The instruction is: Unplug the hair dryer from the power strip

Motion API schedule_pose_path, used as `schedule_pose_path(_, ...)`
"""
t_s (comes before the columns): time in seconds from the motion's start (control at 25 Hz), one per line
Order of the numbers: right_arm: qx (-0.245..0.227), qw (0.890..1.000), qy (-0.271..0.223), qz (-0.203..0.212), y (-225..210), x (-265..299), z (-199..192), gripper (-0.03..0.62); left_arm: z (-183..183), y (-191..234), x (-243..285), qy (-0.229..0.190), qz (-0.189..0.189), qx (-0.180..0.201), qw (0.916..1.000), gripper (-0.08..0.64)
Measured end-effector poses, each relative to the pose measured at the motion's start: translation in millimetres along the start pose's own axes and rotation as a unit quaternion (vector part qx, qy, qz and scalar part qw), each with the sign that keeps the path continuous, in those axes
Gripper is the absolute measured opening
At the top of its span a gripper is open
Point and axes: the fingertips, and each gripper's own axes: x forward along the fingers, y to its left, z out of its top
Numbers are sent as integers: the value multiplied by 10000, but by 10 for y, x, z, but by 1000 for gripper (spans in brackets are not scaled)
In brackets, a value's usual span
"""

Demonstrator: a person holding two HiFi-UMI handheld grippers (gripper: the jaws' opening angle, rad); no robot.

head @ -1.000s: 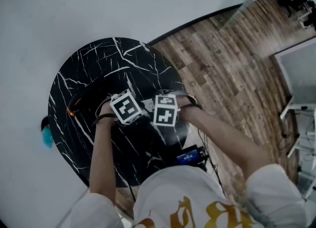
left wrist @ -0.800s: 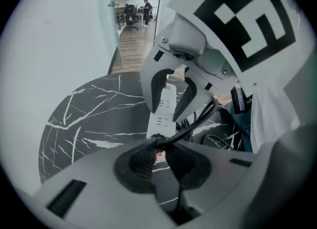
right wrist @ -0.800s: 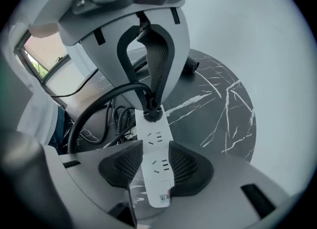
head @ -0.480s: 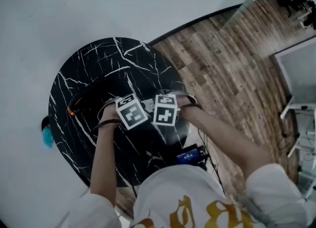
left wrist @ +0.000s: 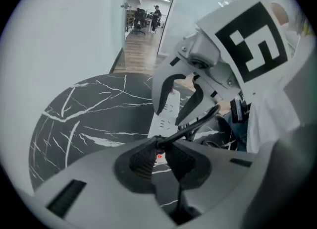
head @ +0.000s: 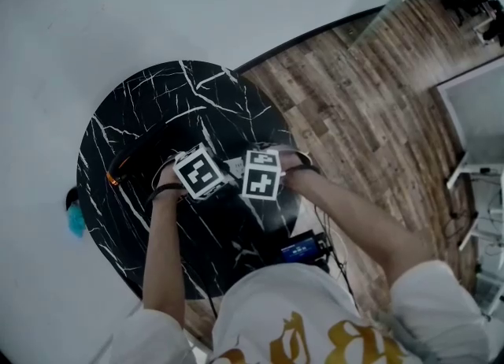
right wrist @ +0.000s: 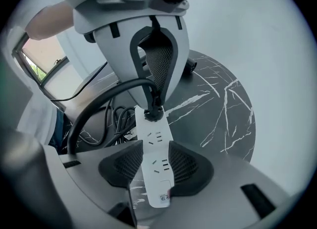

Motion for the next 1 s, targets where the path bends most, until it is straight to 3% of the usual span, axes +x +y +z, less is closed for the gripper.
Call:
schedule_pose_path(0.16, 65, 10000, -38, -38, -9, -6, -10, 158, -16, -59, 3, 211, 231, 170, 9994, 49)
schedule_pose_path(0.32, 78, 10000, 2, -48, -24, -1, 8, 157, 14, 21, -13, -147, -145, -122, 9997, 50)
schedule_pose_path(0.4, 98, 9999, 28, -29, -17, -4, 0, 158, 21, -45, 8, -6, 75, 77, 9999, 49)
schedule_pose_path(0.48, 81, 10000, 30, -21, -11, -5, 3, 157, -72, -105, 57, 192, 216, 34, 9996, 49)
schedule_pose_path(0.64, 64, 10000, -29, -61, -16, 4, 20, 156, -37, 10, 17, -47, -18, -153, 9999, 49)
schedule_pose_path(0.88, 85, 9999, 14, -57, -3, 3, 4, 157, -78, -95, 76, 122, 158, -79, 9998, 49)
schedule_pose_path(1.0, 111, 9999, 28, -75, -10, 5, 6, 156, -42, 45, 17, -46, 93, -159, 9998, 49)
